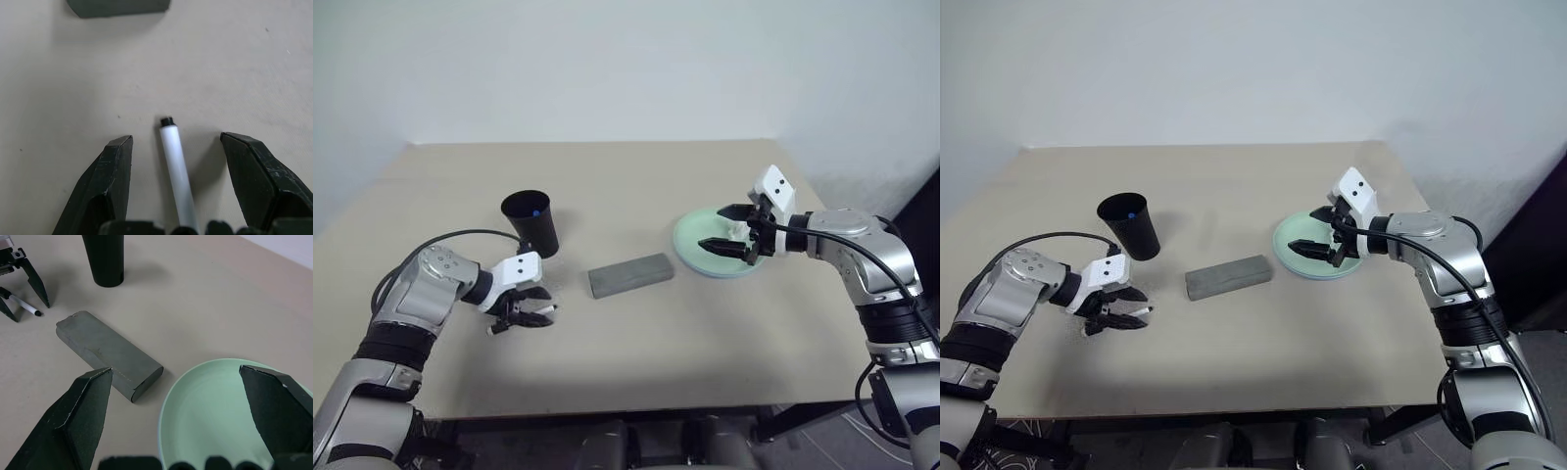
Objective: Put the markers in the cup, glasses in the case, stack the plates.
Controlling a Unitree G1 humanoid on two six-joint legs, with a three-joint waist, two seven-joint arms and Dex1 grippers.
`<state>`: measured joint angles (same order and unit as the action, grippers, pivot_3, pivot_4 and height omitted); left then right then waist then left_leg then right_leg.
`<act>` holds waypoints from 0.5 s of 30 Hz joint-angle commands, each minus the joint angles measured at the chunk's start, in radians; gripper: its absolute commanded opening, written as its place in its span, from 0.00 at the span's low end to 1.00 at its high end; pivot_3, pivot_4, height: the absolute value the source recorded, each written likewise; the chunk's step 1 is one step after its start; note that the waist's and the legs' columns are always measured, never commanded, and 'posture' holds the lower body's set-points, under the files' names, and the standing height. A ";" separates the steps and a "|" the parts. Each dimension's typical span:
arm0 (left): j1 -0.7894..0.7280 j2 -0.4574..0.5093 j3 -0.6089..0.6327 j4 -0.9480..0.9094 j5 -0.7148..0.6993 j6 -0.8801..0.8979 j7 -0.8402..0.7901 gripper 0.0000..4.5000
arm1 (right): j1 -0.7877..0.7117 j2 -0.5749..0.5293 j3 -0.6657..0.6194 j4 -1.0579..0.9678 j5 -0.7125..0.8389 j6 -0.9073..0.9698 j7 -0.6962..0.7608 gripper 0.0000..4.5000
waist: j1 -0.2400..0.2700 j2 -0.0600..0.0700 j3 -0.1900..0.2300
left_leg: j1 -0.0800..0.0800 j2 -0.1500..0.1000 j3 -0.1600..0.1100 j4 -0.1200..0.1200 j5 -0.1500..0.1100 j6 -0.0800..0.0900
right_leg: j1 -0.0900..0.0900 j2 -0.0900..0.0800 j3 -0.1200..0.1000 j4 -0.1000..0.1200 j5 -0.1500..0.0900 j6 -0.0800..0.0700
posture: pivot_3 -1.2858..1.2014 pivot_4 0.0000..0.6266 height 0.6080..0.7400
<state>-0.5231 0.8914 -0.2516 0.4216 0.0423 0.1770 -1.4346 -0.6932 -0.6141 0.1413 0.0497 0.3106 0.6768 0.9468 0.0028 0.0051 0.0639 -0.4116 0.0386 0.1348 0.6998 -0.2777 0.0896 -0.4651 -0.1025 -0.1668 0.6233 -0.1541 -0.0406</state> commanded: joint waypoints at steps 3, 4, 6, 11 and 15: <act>-0.033 0.027 -0.001 0.018 0.032 -0.049 0.007 0.66 | -0.018 -0.002 -0.020 -0.024 -0.001 -0.011 -0.010 1.00 | 0.000 0.000 0.000 | 0.000 0.000 0.000 0.000 0.000 0.000 | 0.000 0.000 0.000 0.000 0.000 0.000 | 0.52 0.00 0.94; -0.034 0.025 -0.002 0.025 0.036 -0.055 0.013 0.66 | -0.018 -0.001 -0.020 -0.024 -0.001 -0.011 -0.010 1.00 | 0.000 0.000 0.000 | 0.000 0.000 0.000 0.000 0.000 0.000 | 0.000 0.000 0.000 0.000 0.000 0.000 | 0.52 0.00 0.94; -0.037 0.021 -0.007 0.037 0.049 -0.059 0.024 0.66 | -0.020 0.001 -0.019 -0.021 -0.001 -0.013 -0.010 1.00 | 0.000 0.000 0.000 | 0.000 0.000 0.000 0.000 0.000 0.000 | 0.000 0.000 0.000 0.000 0.000 0.000 | 0.52 0.00 0.94; -0.044 0.018 -0.029 0.066 0.087 -0.068 0.055 0.42 | -0.023 0.004 -0.019 -0.017 -0.002 -0.016 -0.011 1.00 | 0.001 0.001 0.000 | 0.001 0.000 0.000 0.000 0.000 0.000 | 0.001 0.000 0.000 0.000 0.000 0.000 | 0.52 0.00 0.94; -0.045 0.023 -0.038 0.066 0.092 -0.077 0.043 0.13 | -0.026 0.006 -0.019 -0.013 -0.003 -0.019 -0.011 1.00 | 0.001 0.001 0.000 | 0.001 0.002 -0.001 0.000 0.002 0.000 | 0.002 0.000 -0.002 0.000 0.000 0.000 | 0.52 0.00 0.94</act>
<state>-0.5538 0.8981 -0.2809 0.4661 0.0935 0.1022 -1.4124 -0.6933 -0.6070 0.1413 0.0502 0.3106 0.6733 0.9405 0.0036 0.0062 0.0641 -0.4101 0.0408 0.1338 0.6998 -0.2749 0.0889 -0.4632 -0.1027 -0.1693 0.6234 -0.1541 -0.0407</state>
